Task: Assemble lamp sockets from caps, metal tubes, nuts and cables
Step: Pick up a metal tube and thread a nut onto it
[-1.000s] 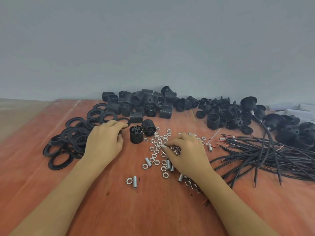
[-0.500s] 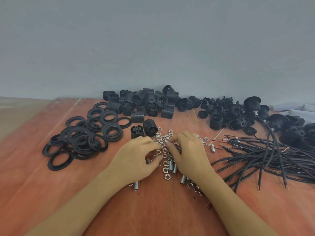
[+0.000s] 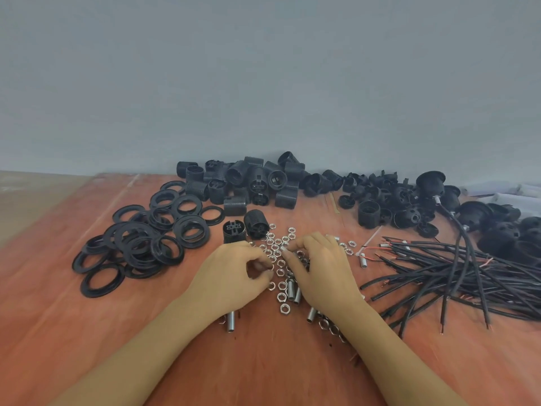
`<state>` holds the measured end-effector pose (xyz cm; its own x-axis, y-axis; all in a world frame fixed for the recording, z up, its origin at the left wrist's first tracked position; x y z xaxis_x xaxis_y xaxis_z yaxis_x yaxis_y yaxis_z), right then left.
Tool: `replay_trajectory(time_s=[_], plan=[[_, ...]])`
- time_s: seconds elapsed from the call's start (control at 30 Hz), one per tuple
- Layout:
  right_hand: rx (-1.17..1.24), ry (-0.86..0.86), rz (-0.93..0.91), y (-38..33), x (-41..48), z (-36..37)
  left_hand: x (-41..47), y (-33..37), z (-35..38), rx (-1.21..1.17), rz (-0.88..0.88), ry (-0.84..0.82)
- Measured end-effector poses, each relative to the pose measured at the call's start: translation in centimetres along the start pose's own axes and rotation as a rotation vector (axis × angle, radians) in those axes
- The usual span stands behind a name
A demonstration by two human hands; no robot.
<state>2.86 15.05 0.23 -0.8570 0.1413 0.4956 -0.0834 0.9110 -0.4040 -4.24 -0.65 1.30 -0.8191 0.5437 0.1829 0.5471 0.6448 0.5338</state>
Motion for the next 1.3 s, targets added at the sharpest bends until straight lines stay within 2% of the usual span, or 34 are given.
replay_trajectory(time_s=[0.1,0.23,0.33,0.43,0.57,0.7,0.83,1.1,1.3], plan=[[0.01,-0.003,-0.003,0.1,0.0,0.1,0.8,0.0,-0.5,0.009,-0.069,-0.088],[0.021,0.014,-0.012,0.0,-0.1,-0.1,1.6,1.1,-0.7,0.173,-0.092,-0.14],[0.075,0.086,-0.015,-0.2,-0.3,-0.5,1.9,1.8,-0.3,0.288,-0.046,-0.112],[0.134,0.165,-0.017,-0.3,-0.6,-1.0,1.5,1.8,0.1,0.362,0.082,0.001],[0.281,0.227,0.002,-0.5,-0.5,-1.3,0.8,1.7,-0.4,0.096,0.223,0.145],[0.426,0.282,-0.072,-1.5,-0.7,-1.2,0.6,0.8,-1.2,-0.519,0.066,0.13],[0.563,0.251,-0.073,-1.9,-0.9,-0.8,0.0,0.0,-0.9,-0.907,-0.05,0.105],[0.663,0.269,0.002,-1.8,-1.0,-1.2,-0.4,0.1,-0.5,-0.998,-0.016,0.053],[0.636,0.277,-0.046,-2.1,-0.9,-1.6,-0.6,0.2,-0.1,-1.025,0.002,0.059]])
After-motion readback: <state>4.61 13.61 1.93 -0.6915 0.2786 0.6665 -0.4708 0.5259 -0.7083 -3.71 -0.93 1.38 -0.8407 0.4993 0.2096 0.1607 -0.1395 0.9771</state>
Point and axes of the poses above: each hand's wrist, its own x-axis towards the middle knuckle, its own z-axis out of the palm, y = z × x, the point moved 2 cm from there along x, towards the middle knuckle, and after that the axes turned 9 degrees about -z, right-handed, at the moved point
